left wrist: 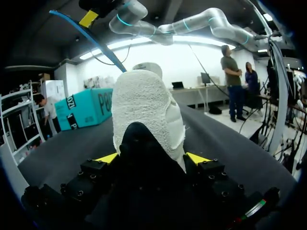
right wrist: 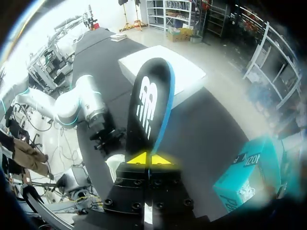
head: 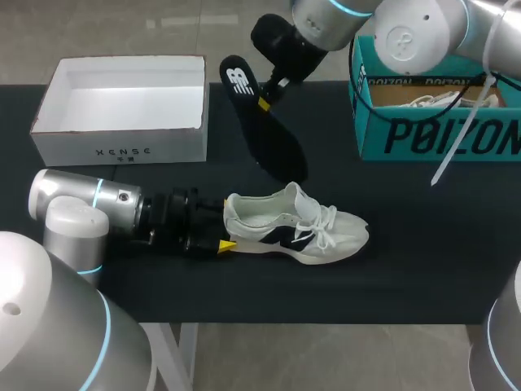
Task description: Take the shoe out of the shoebox, open the shoe tongue, remove and reinsert the insole, then place the shoe into the shoebox
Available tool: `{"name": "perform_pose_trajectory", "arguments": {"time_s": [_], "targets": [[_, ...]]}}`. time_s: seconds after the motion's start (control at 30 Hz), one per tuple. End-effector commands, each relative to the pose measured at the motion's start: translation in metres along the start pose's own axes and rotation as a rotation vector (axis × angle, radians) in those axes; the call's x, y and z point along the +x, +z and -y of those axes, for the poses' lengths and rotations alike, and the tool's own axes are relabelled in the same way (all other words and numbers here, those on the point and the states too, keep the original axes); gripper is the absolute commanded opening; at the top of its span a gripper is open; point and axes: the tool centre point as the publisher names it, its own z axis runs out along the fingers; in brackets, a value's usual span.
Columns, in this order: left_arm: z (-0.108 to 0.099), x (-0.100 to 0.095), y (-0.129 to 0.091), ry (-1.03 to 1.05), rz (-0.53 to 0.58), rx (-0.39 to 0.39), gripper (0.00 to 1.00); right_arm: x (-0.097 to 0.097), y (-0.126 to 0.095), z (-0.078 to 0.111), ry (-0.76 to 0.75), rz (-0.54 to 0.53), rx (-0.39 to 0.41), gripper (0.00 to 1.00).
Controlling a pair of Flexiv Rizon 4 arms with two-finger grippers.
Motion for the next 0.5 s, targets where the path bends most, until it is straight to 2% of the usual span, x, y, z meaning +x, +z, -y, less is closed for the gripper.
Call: {"name": "perform_pose_trajectory", "arguments": {"time_s": [0.03,0.5], "targets": [[-0.0022,-0.0003,0.0007,0.0,-0.001,-0.001,0.0,0.001,-0.0375,-0.01,0.01,0.032,0.007,0.0],[-0.0022,-0.0003,0.0007,0.0,-0.001,-0.001,0.0,0.001,-0.0375,-0.01,0.01,0.032,0.007,0.0]]}}
